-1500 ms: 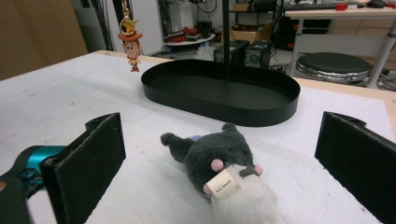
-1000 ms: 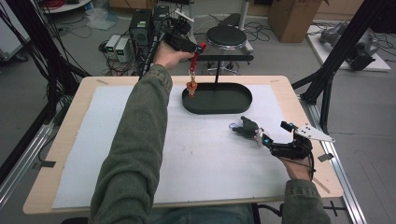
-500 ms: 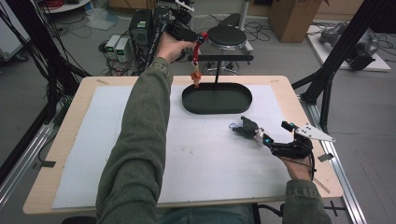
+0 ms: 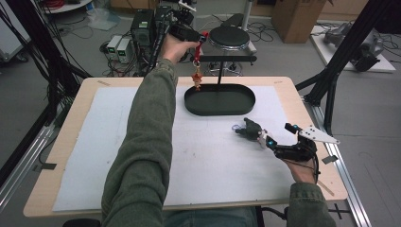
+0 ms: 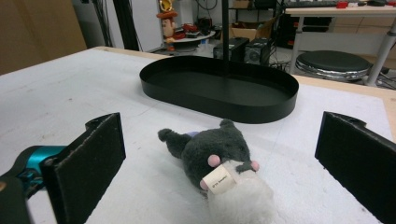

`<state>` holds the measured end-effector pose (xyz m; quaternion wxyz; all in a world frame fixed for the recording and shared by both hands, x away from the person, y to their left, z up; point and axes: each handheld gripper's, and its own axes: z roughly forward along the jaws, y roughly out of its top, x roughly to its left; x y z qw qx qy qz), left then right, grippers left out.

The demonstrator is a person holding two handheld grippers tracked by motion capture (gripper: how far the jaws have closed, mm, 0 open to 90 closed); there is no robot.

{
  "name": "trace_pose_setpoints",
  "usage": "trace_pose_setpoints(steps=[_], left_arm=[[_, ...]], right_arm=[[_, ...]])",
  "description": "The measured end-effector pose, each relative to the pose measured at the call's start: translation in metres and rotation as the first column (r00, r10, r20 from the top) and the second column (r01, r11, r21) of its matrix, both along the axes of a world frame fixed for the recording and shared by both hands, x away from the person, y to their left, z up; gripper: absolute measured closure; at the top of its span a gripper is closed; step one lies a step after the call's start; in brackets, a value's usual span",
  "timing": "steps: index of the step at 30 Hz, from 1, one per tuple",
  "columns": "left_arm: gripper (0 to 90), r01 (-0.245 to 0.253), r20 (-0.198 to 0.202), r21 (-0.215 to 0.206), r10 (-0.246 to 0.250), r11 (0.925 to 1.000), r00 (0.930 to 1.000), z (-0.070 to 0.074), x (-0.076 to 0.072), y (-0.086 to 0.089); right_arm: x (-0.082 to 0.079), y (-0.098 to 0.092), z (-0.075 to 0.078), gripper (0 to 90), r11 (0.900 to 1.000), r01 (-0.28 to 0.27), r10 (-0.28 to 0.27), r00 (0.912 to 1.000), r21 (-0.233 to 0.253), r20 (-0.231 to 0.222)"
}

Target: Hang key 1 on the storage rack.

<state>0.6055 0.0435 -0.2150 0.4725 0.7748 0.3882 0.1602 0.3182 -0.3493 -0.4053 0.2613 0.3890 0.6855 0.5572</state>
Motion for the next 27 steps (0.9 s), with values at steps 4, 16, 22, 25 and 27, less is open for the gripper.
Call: trace_pose_setpoints(steps=[4, 16, 22, 25, 27], left_arm=[[75.0, 0.006, -0.005, 0.006, -0.006, 1.0000, 1.0000, -0.003, 0.001, -0.001], [42.6, 0.037, -0.126, -0.016, -0.039, 0.9992, 0.9913, -0.007, -0.001, 0.003], [21.8, 0.059, -0.118, 0.022, -0.056, 0.9980, 0.9914, -0.004, -0.008, 0.003], [16.1, 0.051, -0.103, 0.054, -0.046, 0.9972, 0.9936, -0.002, -0.014, 0.006], [16.0, 0.041, -0.083, 0.042, -0.038, 0.9983, 0.9959, -0.002, -0.019, 0.012]], right_arm=[[0.000, 0.000, 0.000, 0.5, 1.000, 0.000, 0.000, 1.0000, 0.002, 0.002], [0.000, 0.000, 0.000, 0.5, 1.000, -0.006, 0.006, 1.0000, 0.010, -0.003], [0.001, 0.000, 0.000, 0.4, 1.000, -0.006, 0.006, 1.0000, 0.013, 0.001], [0.001, 0.000, 0.000, 0.4, 1.000, -0.006, 0.006, 1.0000, 0.010, 0.002], [0.001, 0.000, 0.000, 0.5, 1.000, -0.005, 0.006, 1.0000, 0.010, -0.002]])
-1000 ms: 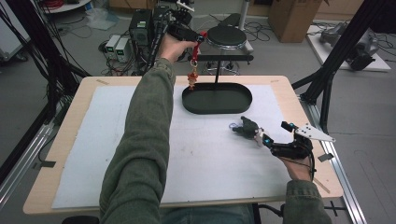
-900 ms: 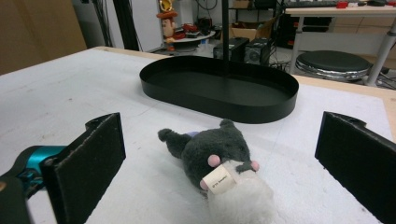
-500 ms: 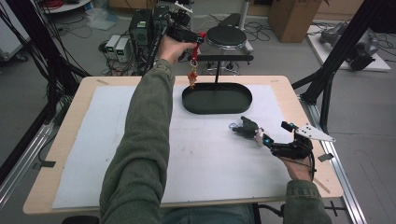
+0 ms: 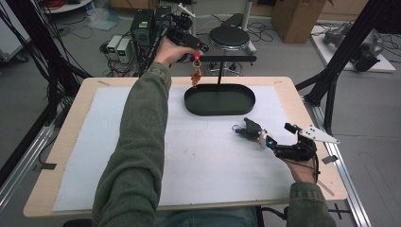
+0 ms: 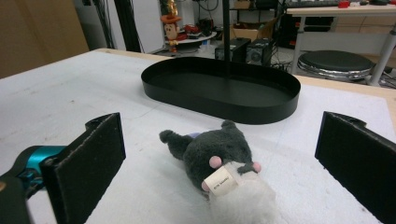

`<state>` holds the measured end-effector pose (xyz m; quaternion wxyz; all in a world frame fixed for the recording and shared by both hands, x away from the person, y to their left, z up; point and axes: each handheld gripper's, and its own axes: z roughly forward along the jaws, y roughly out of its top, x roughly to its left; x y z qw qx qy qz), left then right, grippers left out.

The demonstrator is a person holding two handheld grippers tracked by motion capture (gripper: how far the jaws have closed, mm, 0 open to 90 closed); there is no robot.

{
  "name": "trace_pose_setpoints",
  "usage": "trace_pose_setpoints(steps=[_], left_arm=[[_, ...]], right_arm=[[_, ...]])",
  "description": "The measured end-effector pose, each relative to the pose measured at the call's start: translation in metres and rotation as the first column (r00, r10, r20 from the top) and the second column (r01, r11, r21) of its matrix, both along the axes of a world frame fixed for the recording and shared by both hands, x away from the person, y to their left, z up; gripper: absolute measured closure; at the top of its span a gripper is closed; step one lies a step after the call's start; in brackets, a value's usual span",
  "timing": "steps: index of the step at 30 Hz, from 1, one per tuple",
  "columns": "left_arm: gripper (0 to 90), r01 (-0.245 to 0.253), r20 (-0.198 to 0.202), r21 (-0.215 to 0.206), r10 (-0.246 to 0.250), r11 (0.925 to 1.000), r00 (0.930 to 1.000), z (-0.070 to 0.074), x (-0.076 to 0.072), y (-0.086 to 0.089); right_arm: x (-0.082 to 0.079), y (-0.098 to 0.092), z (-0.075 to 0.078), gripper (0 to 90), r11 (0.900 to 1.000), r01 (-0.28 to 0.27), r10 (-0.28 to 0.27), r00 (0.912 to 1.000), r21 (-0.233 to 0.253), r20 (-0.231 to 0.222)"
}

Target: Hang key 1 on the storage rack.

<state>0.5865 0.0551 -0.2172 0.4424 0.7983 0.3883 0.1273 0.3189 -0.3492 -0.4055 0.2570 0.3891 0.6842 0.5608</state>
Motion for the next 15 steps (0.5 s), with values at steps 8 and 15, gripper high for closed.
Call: trace_pose_setpoints(steps=[8, 15], left_arm=[[15.7, 0.060, 0.070, -0.032, -0.058, 0.9977, 0.9958, -0.004, -0.023, 0.028], [12.7, 0.099, 0.126, -0.059, -0.091, 0.9933, 0.9879, -0.001, -0.047, 0.045]], right_arm=[[0.000, 0.002, 0.000, 0.5, 1.000, -0.001, 0.001, 1.0000, -0.004, 0.001], [0.000, 0.003, 0.000, 0.4, 1.000, -0.003, 0.003, 1.0000, -0.003, 0.000]])
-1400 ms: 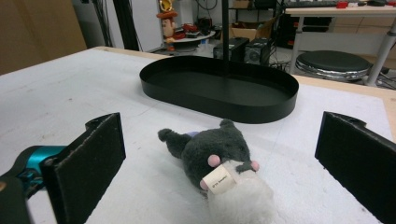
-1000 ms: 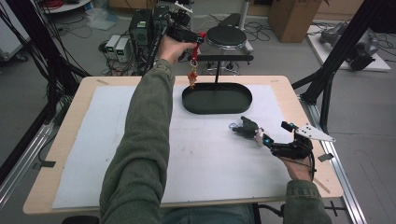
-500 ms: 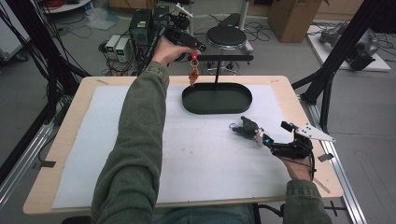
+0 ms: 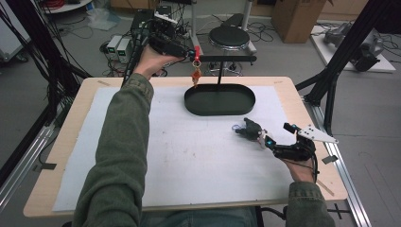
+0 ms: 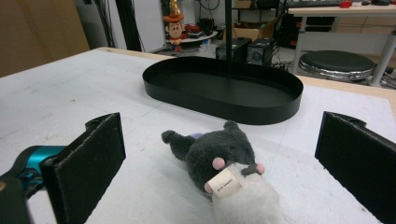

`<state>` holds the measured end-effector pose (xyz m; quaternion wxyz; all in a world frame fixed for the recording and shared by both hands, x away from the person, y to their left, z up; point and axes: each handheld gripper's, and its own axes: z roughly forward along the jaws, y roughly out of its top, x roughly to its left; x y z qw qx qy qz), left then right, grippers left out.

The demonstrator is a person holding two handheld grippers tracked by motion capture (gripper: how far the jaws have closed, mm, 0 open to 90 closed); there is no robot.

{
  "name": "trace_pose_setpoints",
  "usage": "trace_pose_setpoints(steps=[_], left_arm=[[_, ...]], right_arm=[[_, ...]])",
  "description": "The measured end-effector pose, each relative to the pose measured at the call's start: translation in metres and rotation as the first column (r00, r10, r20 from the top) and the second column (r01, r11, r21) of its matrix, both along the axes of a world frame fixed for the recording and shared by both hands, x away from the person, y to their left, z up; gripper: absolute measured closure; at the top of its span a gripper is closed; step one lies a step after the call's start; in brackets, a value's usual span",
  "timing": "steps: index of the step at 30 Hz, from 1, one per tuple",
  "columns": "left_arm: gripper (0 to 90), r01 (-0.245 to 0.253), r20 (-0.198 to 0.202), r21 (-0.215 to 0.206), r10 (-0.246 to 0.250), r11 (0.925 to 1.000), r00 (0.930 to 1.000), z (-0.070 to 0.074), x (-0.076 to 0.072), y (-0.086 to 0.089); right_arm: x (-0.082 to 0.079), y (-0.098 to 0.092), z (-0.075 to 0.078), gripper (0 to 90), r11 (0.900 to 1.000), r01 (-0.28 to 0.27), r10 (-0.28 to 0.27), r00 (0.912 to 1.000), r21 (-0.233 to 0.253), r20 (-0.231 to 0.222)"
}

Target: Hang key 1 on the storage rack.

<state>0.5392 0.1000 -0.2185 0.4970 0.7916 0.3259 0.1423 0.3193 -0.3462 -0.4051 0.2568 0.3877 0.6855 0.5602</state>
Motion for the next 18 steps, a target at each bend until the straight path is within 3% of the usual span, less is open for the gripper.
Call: trace_pose_setpoints(steps=[13, 18], left_arm=[[11.2, -0.034, 0.046, 0.023, 0.033, 0.9991, 0.9984, 0.007, -0.038, 0.040], [11.2, -0.057, 0.051, 0.015, 0.056, 0.9983, 0.9971, 0.002, -0.051, 0.058]], right_arm=[[0.000, 0.002, 0.000, 0.4, 1.000, -0.003, 0.003, 1.0000, -0.005, 0.002], [-0.001, 0.002, 0.001, 0.4, 1.000, -0.002, 0.002, 1.0000, -0.007, 0.002]])
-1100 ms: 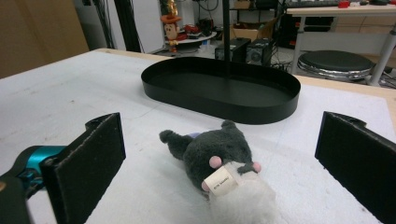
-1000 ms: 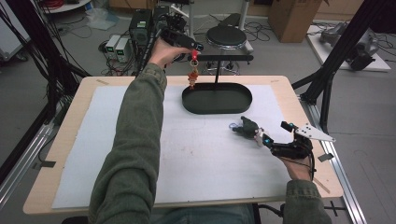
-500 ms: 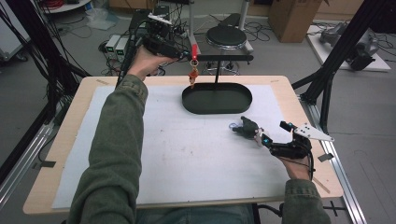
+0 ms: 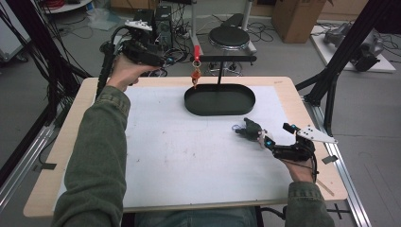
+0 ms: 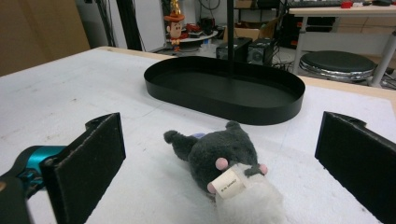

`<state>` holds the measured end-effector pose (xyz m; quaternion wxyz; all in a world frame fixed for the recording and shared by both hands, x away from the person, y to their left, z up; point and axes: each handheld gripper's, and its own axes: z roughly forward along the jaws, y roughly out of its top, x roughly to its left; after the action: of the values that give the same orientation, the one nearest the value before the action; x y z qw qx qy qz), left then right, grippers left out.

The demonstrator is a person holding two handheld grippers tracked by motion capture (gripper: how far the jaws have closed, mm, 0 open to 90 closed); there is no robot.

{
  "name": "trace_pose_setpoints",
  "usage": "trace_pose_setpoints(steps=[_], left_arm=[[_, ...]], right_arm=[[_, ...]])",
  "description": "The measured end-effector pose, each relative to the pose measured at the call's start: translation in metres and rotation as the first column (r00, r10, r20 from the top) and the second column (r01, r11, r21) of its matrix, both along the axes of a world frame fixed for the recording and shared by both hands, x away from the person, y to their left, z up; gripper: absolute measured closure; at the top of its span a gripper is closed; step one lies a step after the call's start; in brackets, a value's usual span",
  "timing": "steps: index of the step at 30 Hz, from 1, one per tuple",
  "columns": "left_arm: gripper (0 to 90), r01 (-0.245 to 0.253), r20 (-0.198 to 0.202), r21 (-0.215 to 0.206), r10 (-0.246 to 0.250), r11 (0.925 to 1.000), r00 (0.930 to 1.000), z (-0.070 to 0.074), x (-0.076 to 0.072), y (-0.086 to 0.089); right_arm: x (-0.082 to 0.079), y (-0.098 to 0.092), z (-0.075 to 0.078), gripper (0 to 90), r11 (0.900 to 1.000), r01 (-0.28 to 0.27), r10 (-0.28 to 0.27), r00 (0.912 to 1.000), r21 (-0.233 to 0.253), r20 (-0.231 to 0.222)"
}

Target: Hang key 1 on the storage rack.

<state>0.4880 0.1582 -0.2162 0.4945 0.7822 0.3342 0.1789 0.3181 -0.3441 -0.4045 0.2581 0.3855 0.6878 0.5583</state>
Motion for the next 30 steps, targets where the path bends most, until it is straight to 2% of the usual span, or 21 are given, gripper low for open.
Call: trace_pose_setpoints(steps=[16, 20, 27, 30], left_arm=[[11.2, -0.036, 0.060, -0.026, 0.038, 0.9990, 0.9975, -0.013, -0.042, 0.041], [11.1, -0.034, 0.059, -0.049, 0.036, 0.9982, 0.9976, -0.021, -0.048, 0.048], [11.1, -0.039, 0.078, -0.030, 0.041, 0.9988, 0.9961, -0.042, -0.061, 0.055], [11.1, -0.046, 0.081, -0.043, 0.049, 0.9980, 0.9955, -0.048, -0.067, 0.059]], right_arm=[[0.001, 0.003, 0.000, 0.4, 1.000, -0.002, 0.002, 1.0000, -0.001, 0.000], [0.001, 0.003, 0.000, 0.4, 1.000, -0.001, 0.001, 1.0000, -0.003, 0.004], [0.000, 0.003, 0.000, 0.4, 1.000, 0.000, 0.000, 1.0000, -0.005, 0.000], [0.000, 0.003, 0.000, 0.4, 1.000, 0.000, 0.000, 1.0000, -0.006, 0.005]])
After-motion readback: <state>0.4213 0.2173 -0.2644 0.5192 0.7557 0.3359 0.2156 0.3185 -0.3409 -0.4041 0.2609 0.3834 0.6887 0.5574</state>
